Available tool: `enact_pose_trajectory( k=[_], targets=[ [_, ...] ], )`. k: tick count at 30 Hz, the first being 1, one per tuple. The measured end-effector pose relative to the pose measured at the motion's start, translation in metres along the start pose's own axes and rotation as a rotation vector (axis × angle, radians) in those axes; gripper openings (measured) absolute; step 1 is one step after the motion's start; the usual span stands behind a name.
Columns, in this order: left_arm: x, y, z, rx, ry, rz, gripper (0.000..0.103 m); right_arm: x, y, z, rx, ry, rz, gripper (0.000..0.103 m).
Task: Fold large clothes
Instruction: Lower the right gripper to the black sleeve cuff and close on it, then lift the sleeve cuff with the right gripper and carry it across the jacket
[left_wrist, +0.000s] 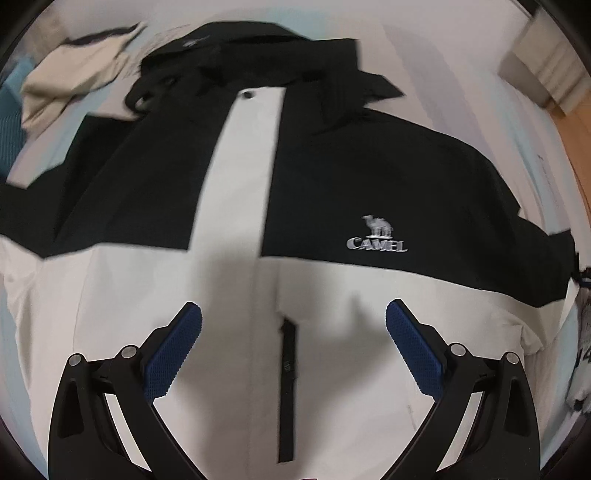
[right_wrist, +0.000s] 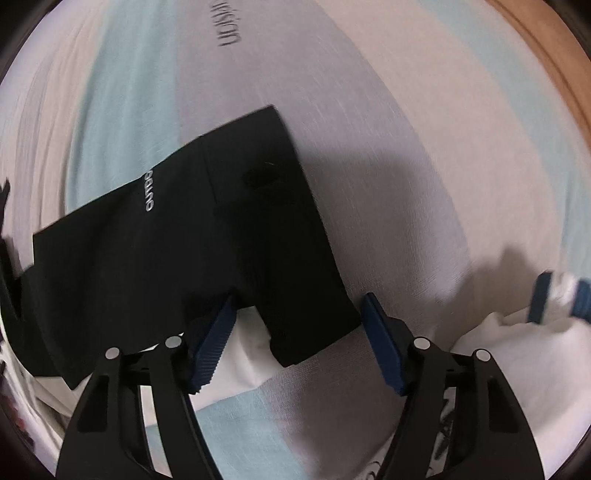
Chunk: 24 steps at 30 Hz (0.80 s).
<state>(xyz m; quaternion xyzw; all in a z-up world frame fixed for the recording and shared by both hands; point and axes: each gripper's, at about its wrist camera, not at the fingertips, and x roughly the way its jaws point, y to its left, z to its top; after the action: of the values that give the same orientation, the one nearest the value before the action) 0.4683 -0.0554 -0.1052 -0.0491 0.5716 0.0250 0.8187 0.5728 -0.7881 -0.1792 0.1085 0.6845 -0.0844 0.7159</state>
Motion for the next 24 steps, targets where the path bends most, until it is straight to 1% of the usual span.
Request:
enact_pose_trajectory(
  k=[2, 5, 7, 8, 10, 12, 14, 16, 19, 21, 24],
  targets=[
    [-0.004, -0.009, 0.000, 0.030, -0.011, -0.009, 0.097, 0.004, -0.004, 0.001, 0.000, -0.012, -0.002, 0.061],
    [-0.007, -0.022, -0.003, 0.075, -0.023, -0.022, 0.097, 0.004, -0.003, -0.004, -0.005, -0.043, -0.022, 0.048],
    [-0.006, -0.025, -0.005, 0.079, -0.017, -0.021, 0.097, -0.001, -0.003, -0.011, 0.012, -0.062, -0.018, 0.038],
    [-0.005, -0.024, -0.006, 0.071, -0.013, -0.024, 0.097, -0.003, -0.003, -0.013, 0.009, -0.072, -0.022, 0.035],
    [-0.004, -0.024, -0.008, 0.063, -0.013, -0.024, 0.097, -0.010, 0.003, -0.019, -0.018, -0.102, -0.063, 0.025],
    [-0.003, -0.025, -0.010, 0.073, -0.014, -0.015, 0.097, -0.018, 0.011, -0.026, -0.051, -0.132, -0.097, 0.019],
    [-0.001, -0.030, -0.014, 0.127, -0.009, -0.009, 0.097, -0.027, 0.023, -0.032, -0.069, -0.157, -0.111, 0.017],
    [-0.006, -0.030, -0.016, 0.161, -0.023, -0.005, 0.097, -0.039, 0.026, -0.037, -0.067, -0.184, -0.096, 0.016],
    [-0.013, -0.025, -0.016, 0.163, -0.031, -0.012, 0.097, -0.060, 0.032, -0.045, -0.072, -0.228, -0.091, 0.015],
    [-0.019, -0.020, -0.017, 0.155, -0.038, -0.007, 0.097, -0.074, 0.037, -0.051, -0.061, -0.270, -0.123, 0.015],
    [-0.028, -0.010, -0.020, 0.141, -0.045, -0.016, 0.097, -0.108, 0.056, -0.065, -0.062, -0.336, -0.129, 0.014]
  ],
)
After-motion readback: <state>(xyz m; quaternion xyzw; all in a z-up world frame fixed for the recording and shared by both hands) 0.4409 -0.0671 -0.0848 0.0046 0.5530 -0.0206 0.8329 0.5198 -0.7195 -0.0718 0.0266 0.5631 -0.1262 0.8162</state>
